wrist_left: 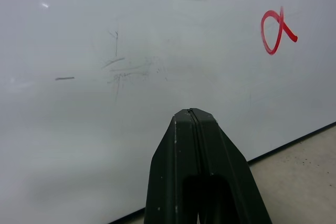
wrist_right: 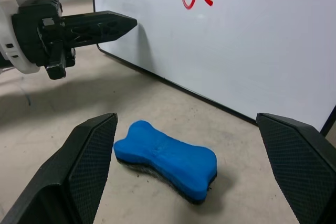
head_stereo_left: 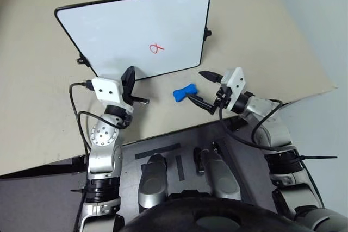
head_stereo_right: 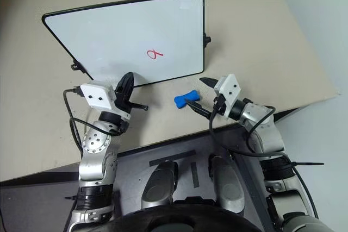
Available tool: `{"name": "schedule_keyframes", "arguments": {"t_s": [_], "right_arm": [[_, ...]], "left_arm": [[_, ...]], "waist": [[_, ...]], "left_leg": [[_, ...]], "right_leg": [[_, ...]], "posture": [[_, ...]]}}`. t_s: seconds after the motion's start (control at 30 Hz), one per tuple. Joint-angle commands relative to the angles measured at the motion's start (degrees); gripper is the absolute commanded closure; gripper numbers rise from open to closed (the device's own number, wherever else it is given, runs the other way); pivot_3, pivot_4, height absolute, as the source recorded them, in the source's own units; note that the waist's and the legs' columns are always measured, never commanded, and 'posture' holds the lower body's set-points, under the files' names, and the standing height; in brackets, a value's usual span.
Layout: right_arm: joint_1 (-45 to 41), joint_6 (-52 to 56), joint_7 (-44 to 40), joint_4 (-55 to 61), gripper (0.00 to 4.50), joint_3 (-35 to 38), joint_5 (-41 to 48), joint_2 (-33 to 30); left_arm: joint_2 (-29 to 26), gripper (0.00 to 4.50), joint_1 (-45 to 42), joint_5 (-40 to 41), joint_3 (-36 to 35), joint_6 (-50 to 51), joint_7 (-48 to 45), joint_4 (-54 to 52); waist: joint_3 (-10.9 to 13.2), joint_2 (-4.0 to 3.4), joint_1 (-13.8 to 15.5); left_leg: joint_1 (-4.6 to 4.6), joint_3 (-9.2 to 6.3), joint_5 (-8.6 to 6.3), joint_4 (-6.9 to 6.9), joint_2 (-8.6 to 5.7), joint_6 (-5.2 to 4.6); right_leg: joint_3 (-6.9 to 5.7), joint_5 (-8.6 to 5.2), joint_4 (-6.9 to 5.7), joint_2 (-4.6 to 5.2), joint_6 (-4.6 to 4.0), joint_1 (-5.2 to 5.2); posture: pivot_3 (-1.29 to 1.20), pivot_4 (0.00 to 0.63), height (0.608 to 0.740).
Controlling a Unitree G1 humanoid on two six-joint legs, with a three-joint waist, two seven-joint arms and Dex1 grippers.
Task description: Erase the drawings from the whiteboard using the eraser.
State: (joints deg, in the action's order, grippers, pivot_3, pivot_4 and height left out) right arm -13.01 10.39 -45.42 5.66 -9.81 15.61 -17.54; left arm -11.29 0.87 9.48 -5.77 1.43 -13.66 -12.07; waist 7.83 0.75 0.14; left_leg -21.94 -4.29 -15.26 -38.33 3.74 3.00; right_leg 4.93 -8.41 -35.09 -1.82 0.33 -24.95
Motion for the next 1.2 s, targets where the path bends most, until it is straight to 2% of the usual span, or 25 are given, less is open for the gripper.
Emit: {"name": "schedule_keyframes", "arguments": {"t_s": [0.03,0.5,0.67,0.9,1.2], "right_arm": [[0.0,-0.2,0.3,2.9,0.02,-0.1,0.9,0.4],[-3.0,0.1,-4.1,1.6,0.02,-2.3,-0.1,-1.2],[-4.3,-2.1,-9.4,0.1,0.02,-4.4,-1.4,-5.1],[-9.1,-4.4,-17.1,-3.8,0.02,-8.2,-3.0,-8.3],[-14.4,-8.0,-21.5,-13.2,0.02,-11.1,-5.6,-6.7]], "left_arm": [[-0.2,4.5,-0.9,0.1,0.5,-0.2,-0.4,-1.8],[0.8,4.5,3.7,-0.8,0.1,0.3,2.2,-6.2],[2.0,4.5,4.6,-2.1,1.0,0.1,3.7,-7.3],[0.7,4.5,6.1,-0.8,-0.9,1.2,3.3,-8.5],[1.5,4.5,4.3,-0.8,0.2,0.5,3.0,-6.2]], "waist": [[0.0,0.0,0.0],[0.0,0.0,0.0],[0.0,0.0,0.1],[0.0,0.0,0.0],[0.0,0.0,0.1]], "left_leg": [[0.0,0.0,0.0,-0.01,0.0,0.0],[0.0,0.02,0.0,-0.03,0.0,0.0],[-0.01,0.03,0.0,-0.04,-0.02,0.0],[0.02,0.1,0.0,-0.03,0.0,0.0],[0.02,0.05,0.0,-0.09,0.0,0.01]], "right_leg": [[0.0,0.0,0.0,0.0,0.0,0.0],[0.0,-0.01,0.01,-0.02,0.02,0.0],[0.0,-0.01,0.03,-0.01,0.03,0.02],[0.0,0.01,0.0,-0.09,0.0,0.01],[0.02,0.04,-0.01,-0.04,-0.05,0.02]], "posture": [[0.0,0.15,0.74],[0.0,0.15,0.74],[0.0,0.15,0.74],[0.0,0.15,0.74],[0.0,0.15,0.74]]}}
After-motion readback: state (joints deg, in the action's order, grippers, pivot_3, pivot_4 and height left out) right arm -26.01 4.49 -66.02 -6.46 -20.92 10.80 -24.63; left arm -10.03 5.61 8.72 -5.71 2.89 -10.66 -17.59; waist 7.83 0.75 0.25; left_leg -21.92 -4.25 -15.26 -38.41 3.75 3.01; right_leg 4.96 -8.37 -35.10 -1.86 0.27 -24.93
